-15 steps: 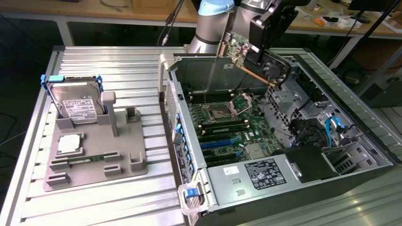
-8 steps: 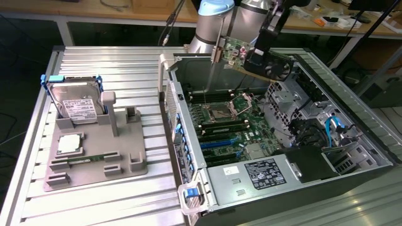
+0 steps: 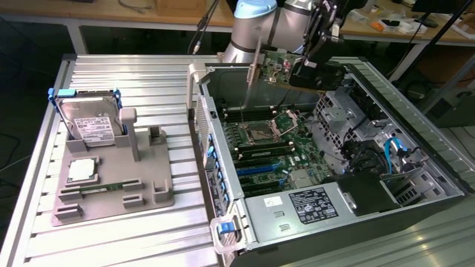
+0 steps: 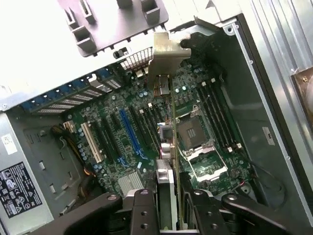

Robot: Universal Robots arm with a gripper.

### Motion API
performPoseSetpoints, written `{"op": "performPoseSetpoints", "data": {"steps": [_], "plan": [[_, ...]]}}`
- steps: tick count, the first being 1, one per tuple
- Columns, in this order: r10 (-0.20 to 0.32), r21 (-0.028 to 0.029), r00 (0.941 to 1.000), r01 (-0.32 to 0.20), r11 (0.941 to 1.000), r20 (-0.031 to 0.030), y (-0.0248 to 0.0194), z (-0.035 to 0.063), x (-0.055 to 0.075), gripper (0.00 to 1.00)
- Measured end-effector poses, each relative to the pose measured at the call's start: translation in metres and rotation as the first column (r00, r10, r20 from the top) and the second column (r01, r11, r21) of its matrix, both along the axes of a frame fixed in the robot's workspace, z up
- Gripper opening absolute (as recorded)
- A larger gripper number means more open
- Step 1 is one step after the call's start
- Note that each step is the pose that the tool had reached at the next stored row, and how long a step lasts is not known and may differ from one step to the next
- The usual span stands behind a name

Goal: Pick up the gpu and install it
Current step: 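Insert the gpu into the slot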

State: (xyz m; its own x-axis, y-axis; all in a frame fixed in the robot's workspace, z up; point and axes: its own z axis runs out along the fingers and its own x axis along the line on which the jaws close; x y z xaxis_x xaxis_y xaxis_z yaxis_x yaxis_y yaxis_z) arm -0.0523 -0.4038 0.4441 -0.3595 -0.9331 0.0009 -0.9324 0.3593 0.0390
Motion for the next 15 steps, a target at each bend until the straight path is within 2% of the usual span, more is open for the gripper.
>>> {"op": "performPoseSetpoints", "data": {"steps": [1, 5, 12, 15], "plan": [[0.037, -0.0001, 0.9993, -0.037, 0.9993, -0.0001, -0.0001, -0.0005, 0.0, 0.3], [0.103, 0.0, 0.9947, -0.103, 0.9947, 0.0004, -0.0008, -0.0031, 0.0, 0.3], [0.15, -0.0002, 0.9886, -0.15, 0.9886, 0.0007, -0.0024, -0.014, 0.0, 0.3], [0.153, -0.0002, 0.9882, -0.153, 0.9882, 0.0007, -0.0074, -0.0214, 0.0, 0.3]]}}
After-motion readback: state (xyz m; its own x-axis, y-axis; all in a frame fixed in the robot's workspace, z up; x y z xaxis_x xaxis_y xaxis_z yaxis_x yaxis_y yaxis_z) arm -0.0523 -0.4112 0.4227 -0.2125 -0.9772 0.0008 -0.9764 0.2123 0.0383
